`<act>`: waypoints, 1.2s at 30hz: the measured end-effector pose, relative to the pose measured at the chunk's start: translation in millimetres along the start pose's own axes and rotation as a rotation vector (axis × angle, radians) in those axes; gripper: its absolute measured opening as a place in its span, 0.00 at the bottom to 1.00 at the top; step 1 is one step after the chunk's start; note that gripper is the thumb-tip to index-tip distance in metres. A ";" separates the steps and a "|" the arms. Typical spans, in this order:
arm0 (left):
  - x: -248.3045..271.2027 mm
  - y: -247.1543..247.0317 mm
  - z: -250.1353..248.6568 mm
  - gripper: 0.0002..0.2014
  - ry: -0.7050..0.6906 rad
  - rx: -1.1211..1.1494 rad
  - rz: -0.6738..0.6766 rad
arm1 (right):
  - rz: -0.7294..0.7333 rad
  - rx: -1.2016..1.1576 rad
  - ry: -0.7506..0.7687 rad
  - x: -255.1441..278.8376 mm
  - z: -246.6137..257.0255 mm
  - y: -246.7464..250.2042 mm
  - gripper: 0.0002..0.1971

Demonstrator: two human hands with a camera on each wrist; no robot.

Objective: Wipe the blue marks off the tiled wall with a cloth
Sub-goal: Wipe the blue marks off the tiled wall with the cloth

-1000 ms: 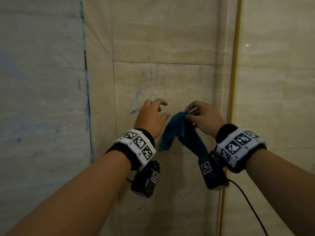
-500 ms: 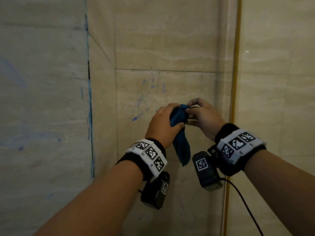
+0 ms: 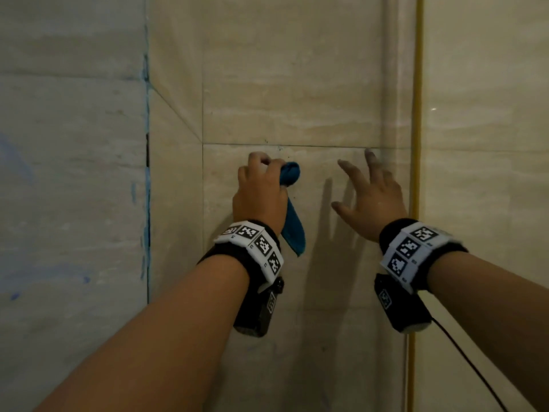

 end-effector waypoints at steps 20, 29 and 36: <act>20.3 -61.8 1.9 0.40 -0.285 -0.473 0.090 | 0.173 0.100 0.047 -15.9 -4.2 -47.9 0.49; 0.1 -59.9 -13.9 0.37 -0.355 -0.422 0.076 | 0.218 0.092 0.052 -14.4 -2.4 -52.0 0.49; -2.2 -63.0 7.5 0.38 -0.297 -0.574 0.115 | 0.255 0.098 0.054 -13.1 -1.4 -53.0 0.52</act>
Point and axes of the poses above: each hand's wrist, its own x-axis away from the middle knuckle, its own y-axis out of the back of the hand, z = x × y, the point moved 10 cm from there along -x, towards the middle knuckle, and after that the axes turned 4 degrees about x, right-handed, at the moved point
